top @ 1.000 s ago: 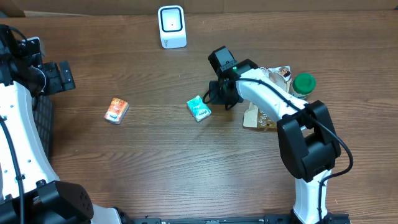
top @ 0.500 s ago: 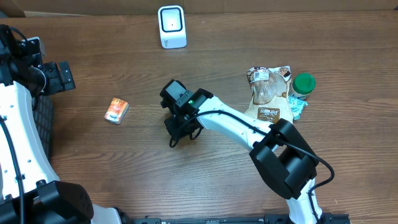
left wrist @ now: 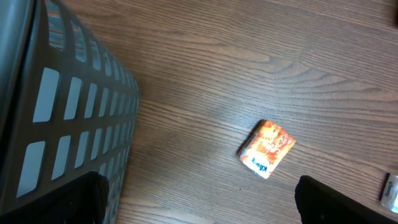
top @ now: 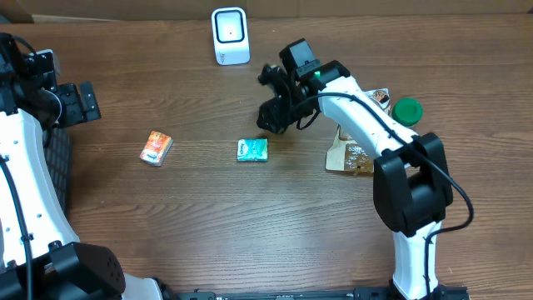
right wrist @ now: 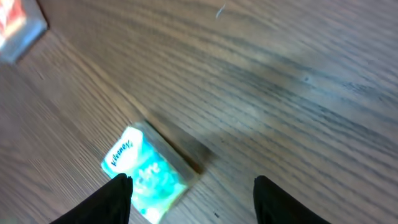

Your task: Scan the item barcode

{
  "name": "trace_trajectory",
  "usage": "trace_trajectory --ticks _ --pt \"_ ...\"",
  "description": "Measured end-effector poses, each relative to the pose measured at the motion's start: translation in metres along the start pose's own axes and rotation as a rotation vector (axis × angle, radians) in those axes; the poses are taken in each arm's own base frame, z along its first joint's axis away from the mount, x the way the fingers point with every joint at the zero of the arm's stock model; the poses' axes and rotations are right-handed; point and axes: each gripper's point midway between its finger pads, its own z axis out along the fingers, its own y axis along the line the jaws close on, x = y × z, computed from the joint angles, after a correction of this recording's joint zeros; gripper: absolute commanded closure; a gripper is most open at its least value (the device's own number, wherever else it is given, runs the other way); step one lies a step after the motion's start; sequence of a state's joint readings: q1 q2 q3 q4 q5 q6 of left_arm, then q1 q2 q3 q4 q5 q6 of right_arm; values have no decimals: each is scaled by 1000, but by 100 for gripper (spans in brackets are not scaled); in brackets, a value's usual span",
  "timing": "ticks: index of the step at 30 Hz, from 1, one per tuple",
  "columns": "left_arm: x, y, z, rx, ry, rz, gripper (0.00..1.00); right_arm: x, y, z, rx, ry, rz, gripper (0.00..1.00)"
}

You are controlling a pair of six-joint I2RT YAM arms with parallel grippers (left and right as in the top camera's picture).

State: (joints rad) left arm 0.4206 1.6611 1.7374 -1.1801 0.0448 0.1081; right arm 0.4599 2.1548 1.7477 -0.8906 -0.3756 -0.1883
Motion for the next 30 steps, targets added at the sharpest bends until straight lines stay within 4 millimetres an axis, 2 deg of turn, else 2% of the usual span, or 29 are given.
trace_trajectory --ticks 5,9,13,18,24,27,30 --pt "0 0 0 0 0 0 0 16 16 30 -129 46 -84 48" --pt "0 0 0 0 0 0 0 29 17 51 -167 94 -77 61" --pt "0 0 0 0 0 0 1 37 17 56 -184 119 -76 96" --pt "0 0 0 0 0 0 1 42 19 54 -196 145 -11 96" --pt "0 0 0 0 0 0 0 47 8 45 -176 178 244 96" --pt "0 0 0 0 0 0 0 38 -4 23 -160 144 417 96" --pt "0 0 0 0 0 0 0 19 3 -15 -292 74 523 96"
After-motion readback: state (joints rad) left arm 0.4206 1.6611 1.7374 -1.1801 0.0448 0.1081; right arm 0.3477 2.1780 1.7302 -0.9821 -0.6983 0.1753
